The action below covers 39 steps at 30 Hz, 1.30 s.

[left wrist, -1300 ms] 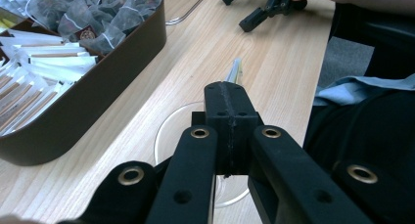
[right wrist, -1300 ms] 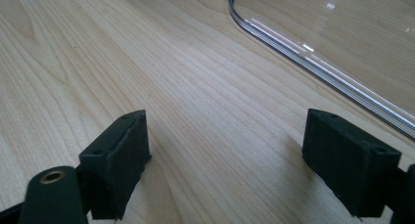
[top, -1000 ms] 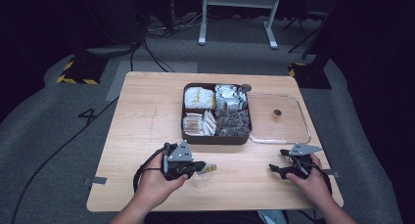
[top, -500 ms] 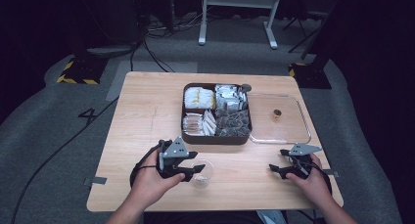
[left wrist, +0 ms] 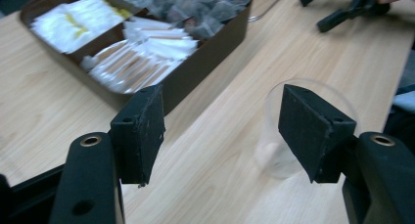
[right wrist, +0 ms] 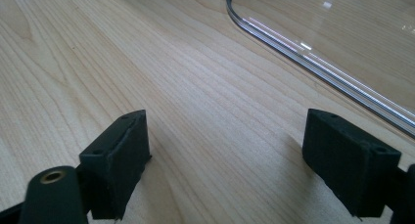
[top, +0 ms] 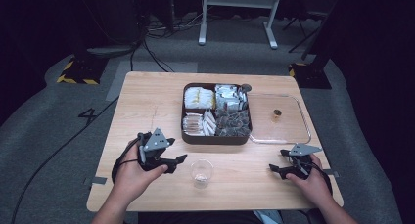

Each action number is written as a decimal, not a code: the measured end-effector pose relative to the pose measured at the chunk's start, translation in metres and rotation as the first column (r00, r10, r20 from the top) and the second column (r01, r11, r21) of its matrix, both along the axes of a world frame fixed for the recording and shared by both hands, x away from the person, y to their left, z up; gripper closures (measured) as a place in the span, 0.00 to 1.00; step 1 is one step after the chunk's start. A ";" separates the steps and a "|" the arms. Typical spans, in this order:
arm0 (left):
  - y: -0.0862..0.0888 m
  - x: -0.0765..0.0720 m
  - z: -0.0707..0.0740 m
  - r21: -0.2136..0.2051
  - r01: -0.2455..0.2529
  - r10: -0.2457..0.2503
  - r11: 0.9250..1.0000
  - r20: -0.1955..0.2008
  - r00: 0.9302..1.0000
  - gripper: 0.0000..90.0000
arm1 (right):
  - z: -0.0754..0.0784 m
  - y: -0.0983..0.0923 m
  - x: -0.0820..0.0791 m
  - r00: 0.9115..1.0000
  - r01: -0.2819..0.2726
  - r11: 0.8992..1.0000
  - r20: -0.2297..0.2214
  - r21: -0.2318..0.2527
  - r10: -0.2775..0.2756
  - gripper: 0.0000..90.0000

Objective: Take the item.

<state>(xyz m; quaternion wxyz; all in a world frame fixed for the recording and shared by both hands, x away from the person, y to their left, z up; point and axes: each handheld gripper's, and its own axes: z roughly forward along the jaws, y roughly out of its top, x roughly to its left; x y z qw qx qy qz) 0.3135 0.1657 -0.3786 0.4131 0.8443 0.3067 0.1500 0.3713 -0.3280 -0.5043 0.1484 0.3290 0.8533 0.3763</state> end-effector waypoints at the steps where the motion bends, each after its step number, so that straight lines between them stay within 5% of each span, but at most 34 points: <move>1: 0.004 0.000 -0.001 -0.001 -0.010 0.010 1.000 0.001 1.000 0.38 | 0.000 0.000 0.000 1.000 0.000 1.000 0.000 0.001 0.000 0.20; 19: 0.062 0.003 -0.027 0.065 -0.106 0.108 0.992 -0.030 0.994 0.33 | 0.000 0.000 0.000 1.000 0.002 1.000 0.000 0.001 -0.002 0.20; 23: 0.072 0.004 -0.039 0.116 -0.145 0.152 0.983 -0.057 0.987 0.33 | 0.000 0.000 0.000 1.000 0.001 1.000 0.000 0.000 -0.001 0.20; 31: 0.089 0.012 -0.060 0.129 -0.198 0.210 0.972 -0.084 0.974 0.33 | 0.000 0.000 0.000 1.000 0.001 1.000 0.000 0.001 -0.001 0.20; 39: 0.101 0.010 -0.084 0.166 -0.238 0.263 0.957 -0.145 0.954 0.33 | 0.000 0.000 0.000 1.000 0.002 1.000 0.000 0.001 -0.002 0.20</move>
